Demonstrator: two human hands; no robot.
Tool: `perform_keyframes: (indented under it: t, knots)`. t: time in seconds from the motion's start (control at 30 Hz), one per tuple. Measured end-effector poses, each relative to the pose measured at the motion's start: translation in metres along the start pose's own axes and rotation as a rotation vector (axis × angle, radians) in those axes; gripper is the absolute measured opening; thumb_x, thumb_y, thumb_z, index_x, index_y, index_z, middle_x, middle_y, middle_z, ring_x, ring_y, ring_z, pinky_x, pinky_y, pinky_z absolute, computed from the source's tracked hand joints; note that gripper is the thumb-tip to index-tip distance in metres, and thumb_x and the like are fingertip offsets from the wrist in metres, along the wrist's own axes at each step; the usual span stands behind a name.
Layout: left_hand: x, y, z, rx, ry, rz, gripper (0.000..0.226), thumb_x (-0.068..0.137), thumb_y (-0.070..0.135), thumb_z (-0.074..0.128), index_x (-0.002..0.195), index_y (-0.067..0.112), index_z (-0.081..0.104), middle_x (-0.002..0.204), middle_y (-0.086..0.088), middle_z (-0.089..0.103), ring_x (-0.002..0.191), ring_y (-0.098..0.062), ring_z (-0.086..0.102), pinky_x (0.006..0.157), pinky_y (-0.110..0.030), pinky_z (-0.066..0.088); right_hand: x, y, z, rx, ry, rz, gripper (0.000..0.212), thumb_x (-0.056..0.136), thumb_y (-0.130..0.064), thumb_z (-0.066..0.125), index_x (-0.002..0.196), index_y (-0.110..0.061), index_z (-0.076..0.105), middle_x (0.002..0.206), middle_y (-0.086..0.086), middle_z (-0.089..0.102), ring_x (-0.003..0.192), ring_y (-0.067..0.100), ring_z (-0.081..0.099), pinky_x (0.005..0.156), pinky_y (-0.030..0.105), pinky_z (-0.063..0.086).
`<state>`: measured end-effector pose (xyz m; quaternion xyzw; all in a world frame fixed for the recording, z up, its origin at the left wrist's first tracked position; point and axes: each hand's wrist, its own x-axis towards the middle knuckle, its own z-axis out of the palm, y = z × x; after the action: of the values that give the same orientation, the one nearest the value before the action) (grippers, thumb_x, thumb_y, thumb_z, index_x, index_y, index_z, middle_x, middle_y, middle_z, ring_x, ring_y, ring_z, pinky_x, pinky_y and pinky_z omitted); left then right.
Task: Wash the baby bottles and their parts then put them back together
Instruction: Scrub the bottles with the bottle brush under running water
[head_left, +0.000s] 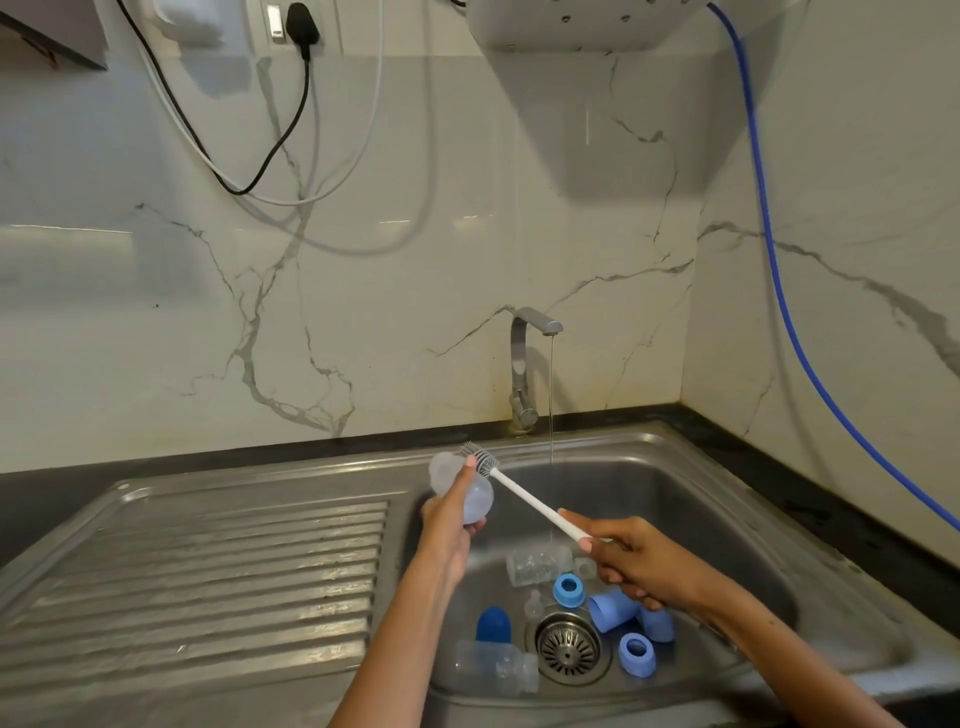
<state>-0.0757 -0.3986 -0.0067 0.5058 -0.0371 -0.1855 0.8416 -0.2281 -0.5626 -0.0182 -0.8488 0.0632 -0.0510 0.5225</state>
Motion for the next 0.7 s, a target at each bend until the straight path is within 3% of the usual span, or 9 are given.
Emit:
perform_keyframes:
  t: [0.07,0.17,0.33,0.43,0.6,0.7]
  knots:
    - [0.0,-0.001,-0.002,-0.1,0.02,-0.005,0.051,0.086,0.023,0.065,0.13,0.0,0.049,0.12,-0.02,0.056,0.105,-0.027,0.055,0.08,-0.036,0.051,-0.003,-0.002,-0.007,0.025,-0.03,0.014,0.037,0.1,-0.031,0.049,0.132,-0.048,0.047,0.059,-0.007,0.046,0.045,0.004,0.037,0.041,0.015,0.034]
    - [0.004,0.001,-0.004,-0.23,0.028,0.004,0.048,0.09,0.016,0.06,0.132,-0.003,0.046,0.125,-0.023,0.053,0.112,-0.029,0.053,0.1,-0.043,0.045,-0.009,-0.002,-0.022,0.065,-0.064,0.029,0.037,0.099,-0.03,0.05,0.132,-0.047,0.048,0.059,-0.005,0.047,0.043,0.005,0.036,0.039,0.015,0.034]
    - [0.001,-0.003,0.0,-0.267,-0.041,-0.044,0.036,0.094,0.013,0.055,0.126,-0.003,0.047,0.117,-0.024,0.056,0.113,-0.032,0.054,0.092,-0.042,0.048,-0.003,-0.005,-0.006,0.056,0.012,0.0,0.038,0.1,-0.031,0.047,0.135,-0.046,0.045,0.059,-0.006,0.046,0.044,0.004,0.036,0.04,0.016,0.034]
    - [0.002,-0.002,0.001,-0.364,-0.047,-0.072,0.033,0.095,0.013,0.052,0.125,-0.002,0.046,0.125,-0.027,0.051,0.118,-0.036,0.051,0.095,-0.045,0.046,0.002,-0.01,0.003,0.075,0.025,0.009,0.037,0.101,-0.031,0.046,0.134,-0.047,0.044,0.06,-0.005,0.046,0.045,0.004,0.037,0.041,0.016,0.034]
    - [0.013,0.012,-0.016,-0.559,0.019,-0.069,0.049,0.099,0.019,0.046,0.143,0.002,0.032,0.14,-0.027,0.043,0.127,-0.036,0.045,0.108,-0.049,0.036,-0.014,-0.012,-0.019,0.141,-0.132,0.063,0.036,0.099,-0.033,0.05,0.133,-0.045,0.049,0.061,-0.003,0.046,0.045,0.005,0.037,0.039,0.015,0.035]
    - [0.007,0.009,-0.006,-0.545,-0.045,-0.113,0.048,0.1,0.017,0.044,0.143,0.001,0.031,0.139,-0.028,0.041,0.128,-0.038,0.043,0.109,-0.05,0.035,-0.009,-0.012,-0.013,0.12,-0.058,0.044,0.037,0.099,-0.031,0.048,0.133,-0.045,0.047,0.059,-0.004,0.046,0.044,0.005,0.036,0.039,0.015,0.034]
